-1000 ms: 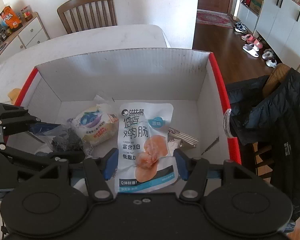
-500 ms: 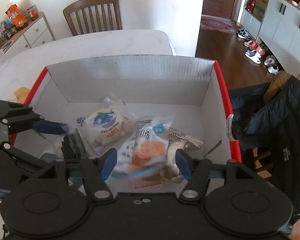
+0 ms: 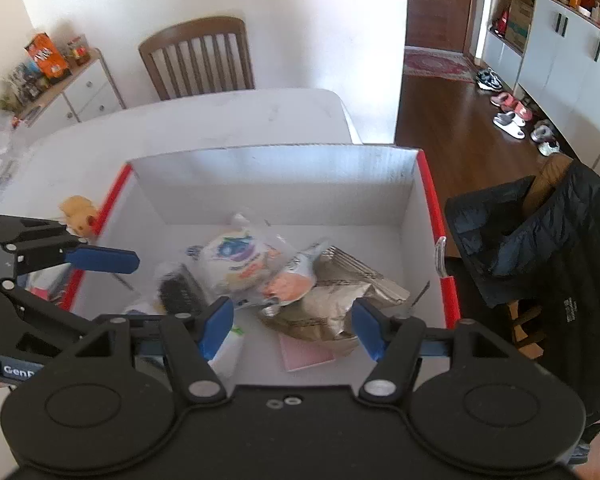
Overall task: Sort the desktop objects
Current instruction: 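Lower and release the black bag with left tool while right tool releases the sausage pack in the box, then move both tools back over the doll keychain and cable on the table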
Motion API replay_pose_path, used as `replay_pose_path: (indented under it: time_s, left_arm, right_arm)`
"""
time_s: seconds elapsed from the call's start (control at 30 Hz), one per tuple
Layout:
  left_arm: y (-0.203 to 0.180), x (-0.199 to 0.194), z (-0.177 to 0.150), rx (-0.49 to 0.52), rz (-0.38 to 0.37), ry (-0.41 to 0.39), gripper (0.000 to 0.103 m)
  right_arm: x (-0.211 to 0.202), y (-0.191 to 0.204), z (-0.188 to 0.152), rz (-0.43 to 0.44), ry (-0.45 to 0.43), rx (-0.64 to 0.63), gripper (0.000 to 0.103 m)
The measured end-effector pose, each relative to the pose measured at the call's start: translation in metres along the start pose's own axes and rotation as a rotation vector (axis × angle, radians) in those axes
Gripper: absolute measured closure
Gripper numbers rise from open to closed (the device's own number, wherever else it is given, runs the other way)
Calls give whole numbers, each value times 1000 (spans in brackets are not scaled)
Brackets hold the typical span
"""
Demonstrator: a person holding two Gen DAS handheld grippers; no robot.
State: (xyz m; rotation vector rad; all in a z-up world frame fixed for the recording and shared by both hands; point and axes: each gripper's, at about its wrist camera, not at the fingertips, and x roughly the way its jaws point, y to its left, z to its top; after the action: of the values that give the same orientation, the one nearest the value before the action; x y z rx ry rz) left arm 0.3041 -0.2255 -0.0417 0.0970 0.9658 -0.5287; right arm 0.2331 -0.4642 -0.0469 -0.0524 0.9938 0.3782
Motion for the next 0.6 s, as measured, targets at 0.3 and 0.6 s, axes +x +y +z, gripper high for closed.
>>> replay_pose_path:
  time_s: [0.3,0.6]
  left_arm:
    - [2,-33,-15,-28,-40,-59,34]
    - [13,-66,-39,-51,-64,-105,34]
  right_arm:
    - [-35,19,-10,49,-51,1,37]
    - [-58,45,-21,66,-99,-19,32]
